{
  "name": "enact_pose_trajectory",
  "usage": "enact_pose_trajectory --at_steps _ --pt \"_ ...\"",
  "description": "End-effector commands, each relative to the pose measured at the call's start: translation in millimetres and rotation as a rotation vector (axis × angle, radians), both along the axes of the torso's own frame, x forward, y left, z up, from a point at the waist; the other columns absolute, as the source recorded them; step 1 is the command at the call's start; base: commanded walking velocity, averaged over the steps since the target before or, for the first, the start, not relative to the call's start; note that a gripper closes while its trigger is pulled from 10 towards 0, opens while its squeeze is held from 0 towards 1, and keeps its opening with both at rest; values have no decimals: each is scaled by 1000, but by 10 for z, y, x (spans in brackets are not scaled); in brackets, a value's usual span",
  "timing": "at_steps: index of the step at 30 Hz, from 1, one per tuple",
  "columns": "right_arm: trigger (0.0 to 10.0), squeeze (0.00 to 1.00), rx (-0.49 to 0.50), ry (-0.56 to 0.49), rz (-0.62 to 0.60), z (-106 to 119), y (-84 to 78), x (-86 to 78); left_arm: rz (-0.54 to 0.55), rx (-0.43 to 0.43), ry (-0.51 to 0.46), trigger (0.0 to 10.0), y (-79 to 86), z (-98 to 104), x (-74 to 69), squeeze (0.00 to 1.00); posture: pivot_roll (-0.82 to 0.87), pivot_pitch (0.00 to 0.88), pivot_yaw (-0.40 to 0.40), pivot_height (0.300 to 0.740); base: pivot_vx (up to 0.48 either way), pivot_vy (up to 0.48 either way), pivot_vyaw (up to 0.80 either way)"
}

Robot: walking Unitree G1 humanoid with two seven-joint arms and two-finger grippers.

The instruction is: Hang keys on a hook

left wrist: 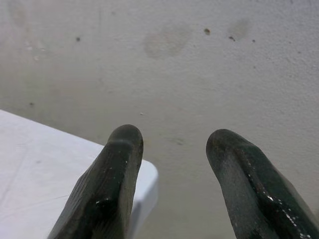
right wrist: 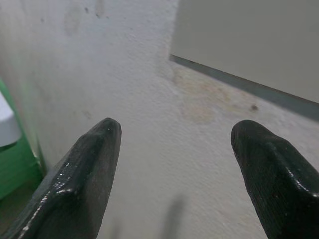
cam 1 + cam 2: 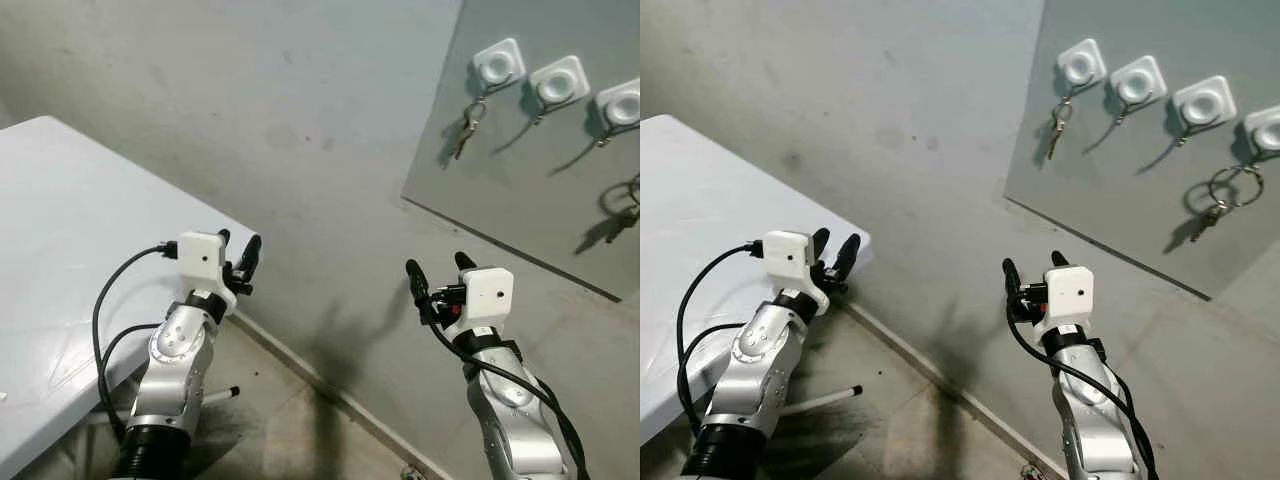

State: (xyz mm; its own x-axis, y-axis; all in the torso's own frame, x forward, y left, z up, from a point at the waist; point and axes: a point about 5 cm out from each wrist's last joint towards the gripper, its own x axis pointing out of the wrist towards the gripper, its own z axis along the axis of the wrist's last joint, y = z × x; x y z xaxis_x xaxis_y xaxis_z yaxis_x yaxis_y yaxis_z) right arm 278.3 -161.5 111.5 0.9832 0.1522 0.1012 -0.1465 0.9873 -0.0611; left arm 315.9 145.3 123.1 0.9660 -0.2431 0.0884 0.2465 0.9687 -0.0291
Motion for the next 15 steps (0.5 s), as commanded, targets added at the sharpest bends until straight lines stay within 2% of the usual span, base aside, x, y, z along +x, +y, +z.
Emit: enact_pose_trajectory --at_steps 1,15 --pt "10000 0 -2 -7 -4 13 -23 17 -10 -3 -3 10000 -23 38 14 0 -140 0 -39 724 0 0 800" --pt "10000 0 -11 -10 36 32 -25 69 -26 -31 -7 10000 -19 61 43 0 -132 0 -54 724 0 0 800"
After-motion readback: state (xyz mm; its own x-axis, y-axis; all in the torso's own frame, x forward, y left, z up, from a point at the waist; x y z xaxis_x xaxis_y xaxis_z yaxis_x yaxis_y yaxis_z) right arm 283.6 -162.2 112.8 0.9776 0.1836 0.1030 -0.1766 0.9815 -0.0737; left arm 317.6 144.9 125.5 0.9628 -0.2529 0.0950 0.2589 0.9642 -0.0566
